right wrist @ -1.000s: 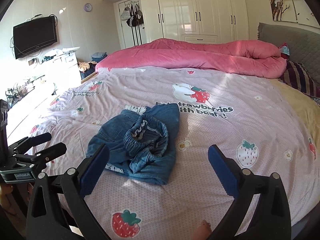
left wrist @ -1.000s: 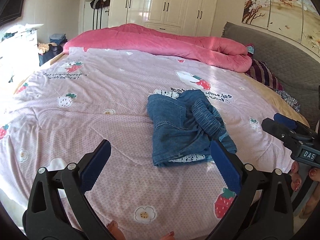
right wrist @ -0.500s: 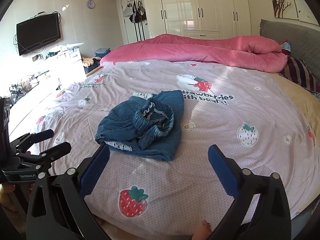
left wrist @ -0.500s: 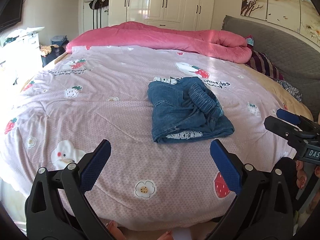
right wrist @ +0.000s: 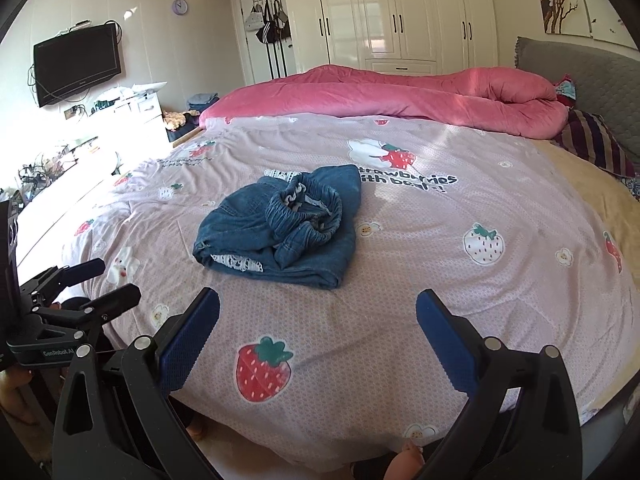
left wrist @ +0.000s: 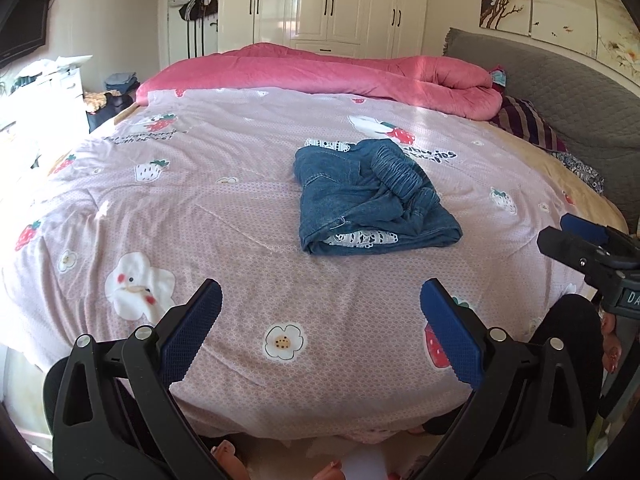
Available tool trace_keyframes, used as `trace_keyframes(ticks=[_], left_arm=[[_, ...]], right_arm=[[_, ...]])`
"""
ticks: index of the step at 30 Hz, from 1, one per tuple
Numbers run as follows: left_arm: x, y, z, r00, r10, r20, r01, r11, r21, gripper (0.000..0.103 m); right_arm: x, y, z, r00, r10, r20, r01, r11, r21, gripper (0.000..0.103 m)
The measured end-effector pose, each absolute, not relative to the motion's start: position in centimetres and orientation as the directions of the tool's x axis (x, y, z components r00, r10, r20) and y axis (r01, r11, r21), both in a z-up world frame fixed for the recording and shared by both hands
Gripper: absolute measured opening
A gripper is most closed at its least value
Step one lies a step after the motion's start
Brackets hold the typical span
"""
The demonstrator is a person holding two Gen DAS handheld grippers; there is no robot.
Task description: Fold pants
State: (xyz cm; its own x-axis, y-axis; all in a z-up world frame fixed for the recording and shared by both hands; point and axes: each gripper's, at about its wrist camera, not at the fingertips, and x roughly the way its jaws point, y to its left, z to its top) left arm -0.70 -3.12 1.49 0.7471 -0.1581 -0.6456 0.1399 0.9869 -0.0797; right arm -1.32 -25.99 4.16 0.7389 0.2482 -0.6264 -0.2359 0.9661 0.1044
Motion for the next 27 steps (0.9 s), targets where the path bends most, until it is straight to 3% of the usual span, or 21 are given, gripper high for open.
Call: trace_keyframes(ticks=[27], left_arm=[[-2.1,-2.3,-0.5,0.727,-0.150,-0.670,0.100,0.989,-0.113,0.093]], right_arm=[[-2.4,-26.6,0.0,0.700,0.229,-0.676,-0.191,0.973,0.132,0.098]])
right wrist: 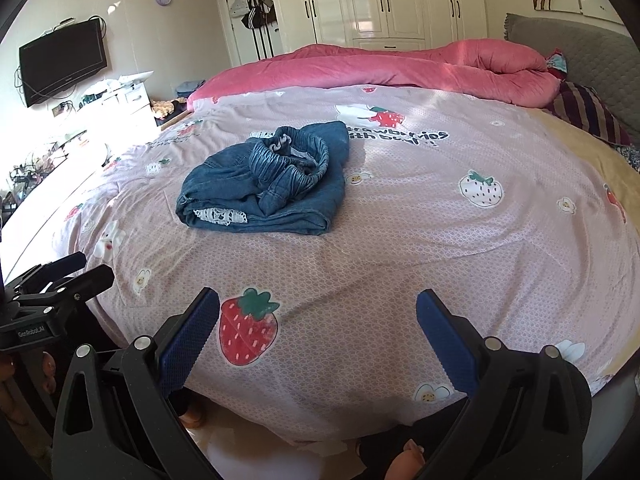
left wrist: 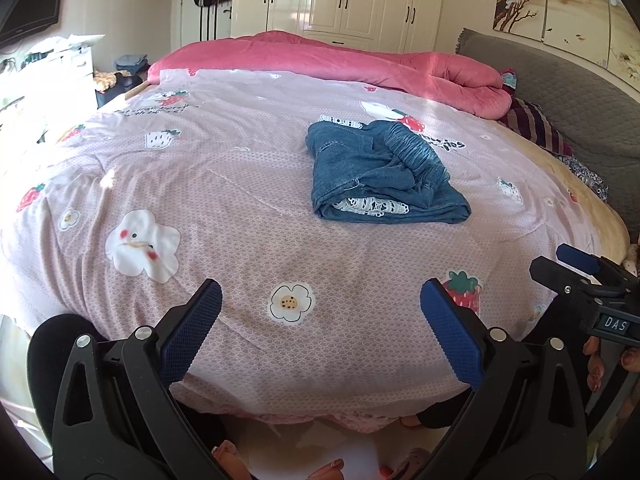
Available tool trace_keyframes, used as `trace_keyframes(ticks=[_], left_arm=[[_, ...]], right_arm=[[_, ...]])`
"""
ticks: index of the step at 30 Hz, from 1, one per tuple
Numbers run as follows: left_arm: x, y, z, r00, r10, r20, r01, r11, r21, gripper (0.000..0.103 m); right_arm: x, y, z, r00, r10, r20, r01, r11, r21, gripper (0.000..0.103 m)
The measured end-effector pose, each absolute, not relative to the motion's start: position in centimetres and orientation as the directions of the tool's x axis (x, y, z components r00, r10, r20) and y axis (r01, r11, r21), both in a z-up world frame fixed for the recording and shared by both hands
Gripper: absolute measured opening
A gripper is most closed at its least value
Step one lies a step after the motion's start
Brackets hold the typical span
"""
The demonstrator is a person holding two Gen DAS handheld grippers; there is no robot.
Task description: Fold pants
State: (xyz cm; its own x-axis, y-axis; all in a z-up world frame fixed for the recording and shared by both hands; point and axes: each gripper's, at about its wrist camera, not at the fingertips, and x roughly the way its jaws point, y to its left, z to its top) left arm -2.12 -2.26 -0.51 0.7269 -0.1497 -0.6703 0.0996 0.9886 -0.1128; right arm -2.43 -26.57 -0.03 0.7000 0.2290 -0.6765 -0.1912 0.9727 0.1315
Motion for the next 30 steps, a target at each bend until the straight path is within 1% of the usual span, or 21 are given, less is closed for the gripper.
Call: trace_keyframes(ticks=[21,30], left_arm=[[-2.36,-2.56,-0.20,0.731,-0.135,-0.669,0.097,0.991,-0.093,0.093],[-2.27,-2.42,-0.20,0.730,-0.143,-0.668,0.097,0.990,-0.106,0.093]], right_arm=[[-2.59,-26.73,0.08,0.699,0.219,-0.681,-0.180,0.975,0.129,0.098],[-2.68,-26.68,0.03,0.699,0.213,-0.683,-0.175,0.977,0.126,0.098]])
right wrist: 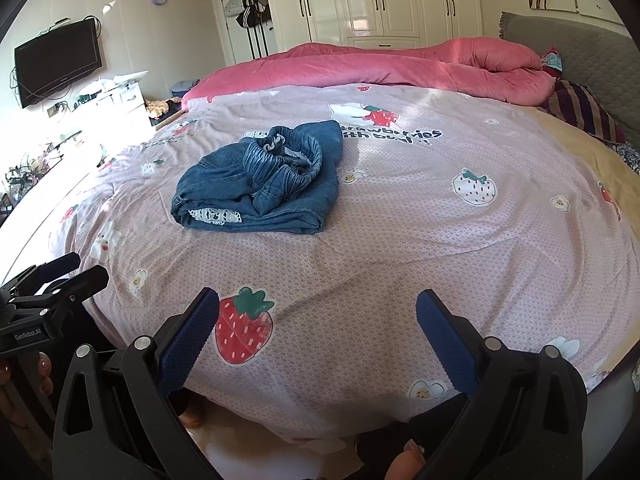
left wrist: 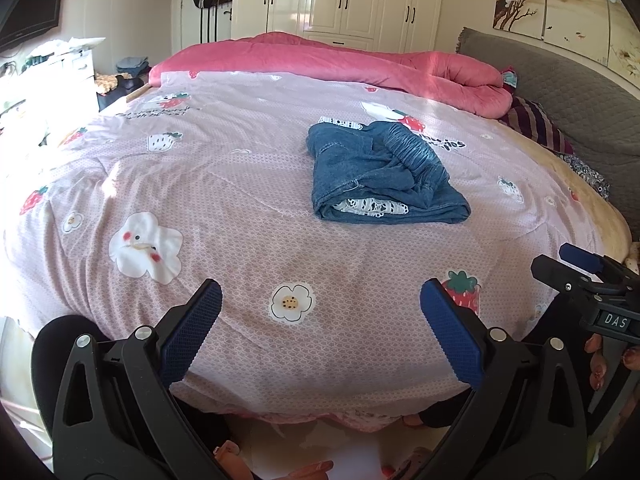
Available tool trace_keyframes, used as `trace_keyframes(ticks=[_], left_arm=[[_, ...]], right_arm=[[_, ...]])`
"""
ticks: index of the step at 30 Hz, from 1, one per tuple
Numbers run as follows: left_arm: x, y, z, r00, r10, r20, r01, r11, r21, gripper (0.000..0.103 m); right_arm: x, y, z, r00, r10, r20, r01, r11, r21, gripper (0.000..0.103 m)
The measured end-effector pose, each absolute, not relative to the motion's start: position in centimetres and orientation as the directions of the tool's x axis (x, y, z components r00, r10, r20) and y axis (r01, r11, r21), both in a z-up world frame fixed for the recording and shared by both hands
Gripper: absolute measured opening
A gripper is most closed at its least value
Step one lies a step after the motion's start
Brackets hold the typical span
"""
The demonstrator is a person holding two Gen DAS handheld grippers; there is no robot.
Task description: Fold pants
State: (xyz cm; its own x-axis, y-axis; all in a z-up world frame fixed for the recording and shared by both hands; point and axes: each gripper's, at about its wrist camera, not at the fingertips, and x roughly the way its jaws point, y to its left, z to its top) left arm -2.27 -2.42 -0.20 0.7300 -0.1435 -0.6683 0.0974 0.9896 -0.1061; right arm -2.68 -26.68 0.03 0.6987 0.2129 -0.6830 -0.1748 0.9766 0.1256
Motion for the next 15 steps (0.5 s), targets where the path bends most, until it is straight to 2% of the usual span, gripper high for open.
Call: trace_keyframes(ticks=[15], left_arm=[[-2.15,-2.04,-0.17,0.736,-0.120,-0.666,0.077,0.993,-0.094,0.093]], right_arm=[[-2.73,-26.64,0.06,0.697,0.211,-0.686,-0.176,0.977,0.122,0.098]])
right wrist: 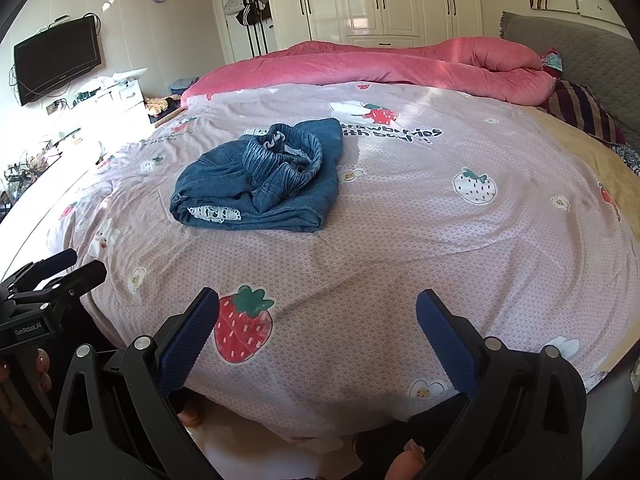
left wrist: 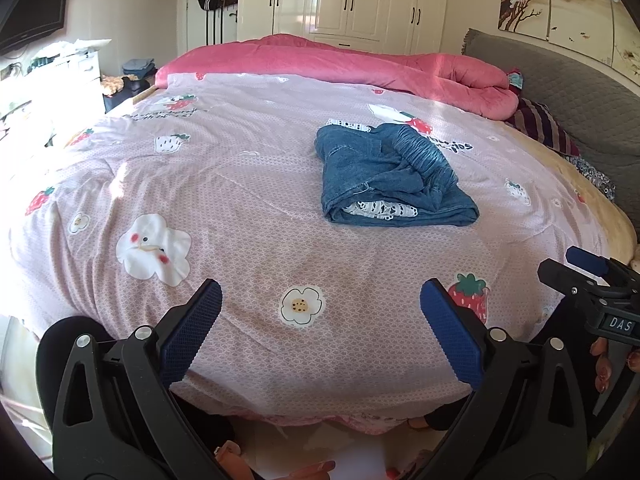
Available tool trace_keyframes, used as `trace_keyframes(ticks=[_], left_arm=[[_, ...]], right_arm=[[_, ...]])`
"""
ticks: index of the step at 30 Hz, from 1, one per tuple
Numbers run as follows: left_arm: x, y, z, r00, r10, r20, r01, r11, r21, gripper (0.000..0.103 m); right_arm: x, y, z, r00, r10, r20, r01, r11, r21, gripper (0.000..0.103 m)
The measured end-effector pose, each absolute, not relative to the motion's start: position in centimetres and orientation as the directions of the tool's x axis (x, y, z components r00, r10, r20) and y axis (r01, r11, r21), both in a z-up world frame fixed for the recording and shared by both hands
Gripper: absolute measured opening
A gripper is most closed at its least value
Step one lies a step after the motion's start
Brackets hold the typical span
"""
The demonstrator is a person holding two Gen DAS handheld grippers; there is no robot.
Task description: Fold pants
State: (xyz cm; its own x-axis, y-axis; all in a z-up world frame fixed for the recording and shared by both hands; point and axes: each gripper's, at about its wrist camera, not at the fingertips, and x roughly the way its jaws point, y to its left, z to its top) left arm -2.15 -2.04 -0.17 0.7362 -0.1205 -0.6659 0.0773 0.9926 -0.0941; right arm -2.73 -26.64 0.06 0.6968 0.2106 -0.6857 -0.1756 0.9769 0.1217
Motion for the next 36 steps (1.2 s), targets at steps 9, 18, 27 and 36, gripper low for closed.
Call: trace_keyframes(ticks=[9,18,27,36], left_arm=[[-2.05,-2.20,-0.37,0.733,-0.096,-0.674,0.061,0.995,-0.075,0.093],[-2.06,-2.16,-0.35,0.734,-0.090,-0.674,0.058,0.996,-0.070,0.093],[-1.96,-2.27,-0.46,0.729,-0.095,-0.678,0.063,0.995,-0.071,0.093],[-1.75,-2.65,-0.79,0.723,-0.080,-0.686,0.070,0.997,-0.043,0.093]], right_arm=[[-2.77,-26.70,-0.06,0.695,0.207,-0.689,-0.173,0.978,0.120,0.098],[-2.71,-26.64,-0.02,0.694,0.208,-0.689,-0.174,0.977,0.119,0.098],[-2.58,-26.92,-0.32,0.692,0.188,-0.697,-0.158,0.981,0.108,0.098],[-2.25,-27.12,-0.53,0.687,0.170,-0.706,-0.138,0.985,0.102,0.098]])
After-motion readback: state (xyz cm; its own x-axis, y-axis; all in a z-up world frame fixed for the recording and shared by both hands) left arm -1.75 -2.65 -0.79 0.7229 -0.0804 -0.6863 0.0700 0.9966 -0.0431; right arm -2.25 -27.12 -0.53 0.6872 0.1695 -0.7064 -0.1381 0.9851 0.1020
